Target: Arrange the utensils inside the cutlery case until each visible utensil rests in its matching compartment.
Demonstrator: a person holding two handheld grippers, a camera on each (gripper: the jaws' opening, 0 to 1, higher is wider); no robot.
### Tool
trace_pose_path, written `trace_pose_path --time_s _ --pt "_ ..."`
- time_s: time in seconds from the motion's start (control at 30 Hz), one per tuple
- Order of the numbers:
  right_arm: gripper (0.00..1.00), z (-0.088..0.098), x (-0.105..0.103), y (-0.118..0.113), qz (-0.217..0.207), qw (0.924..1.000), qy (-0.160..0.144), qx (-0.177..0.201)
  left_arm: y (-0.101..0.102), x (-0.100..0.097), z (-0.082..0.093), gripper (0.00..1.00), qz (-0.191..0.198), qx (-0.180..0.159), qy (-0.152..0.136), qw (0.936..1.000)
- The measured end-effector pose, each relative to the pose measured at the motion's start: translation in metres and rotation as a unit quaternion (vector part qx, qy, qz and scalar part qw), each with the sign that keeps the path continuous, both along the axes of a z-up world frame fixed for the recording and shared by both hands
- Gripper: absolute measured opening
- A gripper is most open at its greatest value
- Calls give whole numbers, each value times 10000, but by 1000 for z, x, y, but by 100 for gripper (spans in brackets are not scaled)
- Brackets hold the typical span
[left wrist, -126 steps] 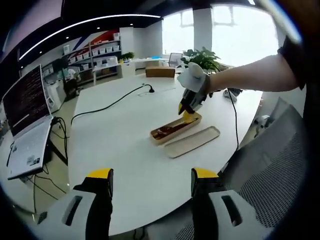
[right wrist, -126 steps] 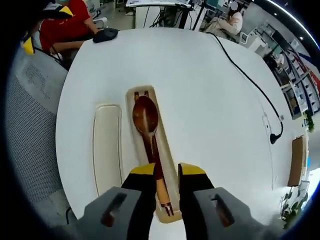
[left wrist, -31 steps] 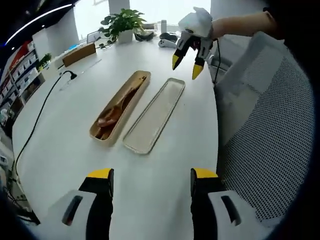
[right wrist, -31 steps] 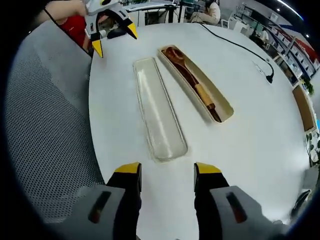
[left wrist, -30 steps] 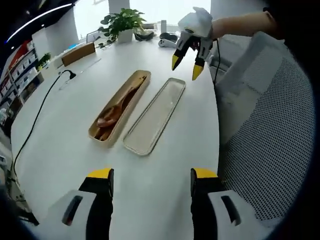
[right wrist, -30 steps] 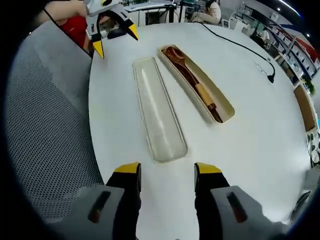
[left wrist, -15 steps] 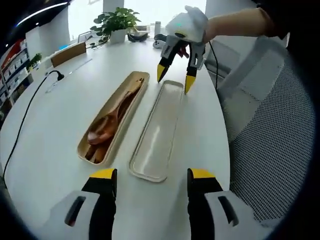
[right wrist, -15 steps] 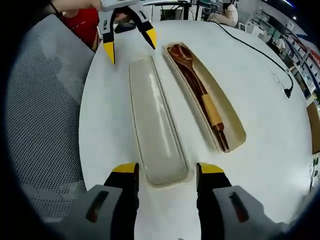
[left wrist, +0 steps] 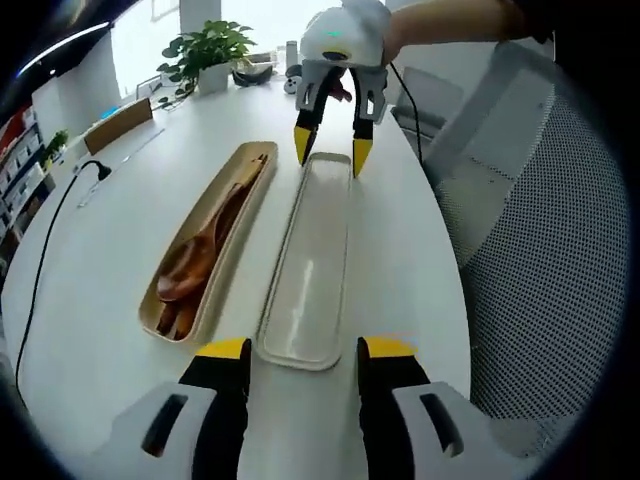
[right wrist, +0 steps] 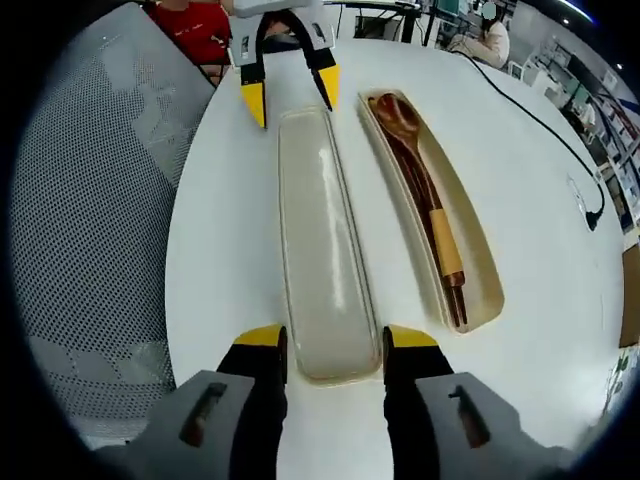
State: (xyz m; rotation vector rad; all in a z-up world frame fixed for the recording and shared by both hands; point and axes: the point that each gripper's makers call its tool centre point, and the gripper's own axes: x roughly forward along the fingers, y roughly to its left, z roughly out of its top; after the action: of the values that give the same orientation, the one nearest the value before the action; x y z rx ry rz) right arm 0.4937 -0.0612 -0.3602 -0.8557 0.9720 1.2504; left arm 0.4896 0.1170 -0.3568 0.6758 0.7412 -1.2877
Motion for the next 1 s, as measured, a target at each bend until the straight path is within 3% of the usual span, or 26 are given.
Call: trace_pose_path --time_s 0.23,0.4,0.43,0.6,0.7,0.77,0.8,0.87,1.0 --pt "34 1 -4 1 278 9994 118 -180 1 -5 2 39 8 -100 -9 9999" --pt "34 3 -8 0 48 9988 483 -68 4 -4 7 38 -506 115 -712 9961" --pt "34 4 -14 0 -140 9972 730 -58 4 -5 8 38 -539 143 -749 9956" --pt "34 7 -21 1 -393 9920 1200 37 4 -4 12 41 -918 240 -1329 9866" --pt "34 12 -30 4 -689 9837 1656 128 2 -5 14 43 -1087 268 -1462 9829" --pt "34 18 -42 9 -1059 9685 2244 230 1 -6 13 42 -1209 340 -1478 9810" --pt "34 22 -50 11 -1273 9569 2597 251 -1 -6 13 42 -1321 372 -1551 9783" --pt "34 22 -49 14 -1223 9559 2638 412 -4 -8 14 40 -1608 422 -1715 9711" --pt "34 22 -55 14 -1348 9489 2824 399 -6 -11 8 25 -1707 507 -1627 9705"
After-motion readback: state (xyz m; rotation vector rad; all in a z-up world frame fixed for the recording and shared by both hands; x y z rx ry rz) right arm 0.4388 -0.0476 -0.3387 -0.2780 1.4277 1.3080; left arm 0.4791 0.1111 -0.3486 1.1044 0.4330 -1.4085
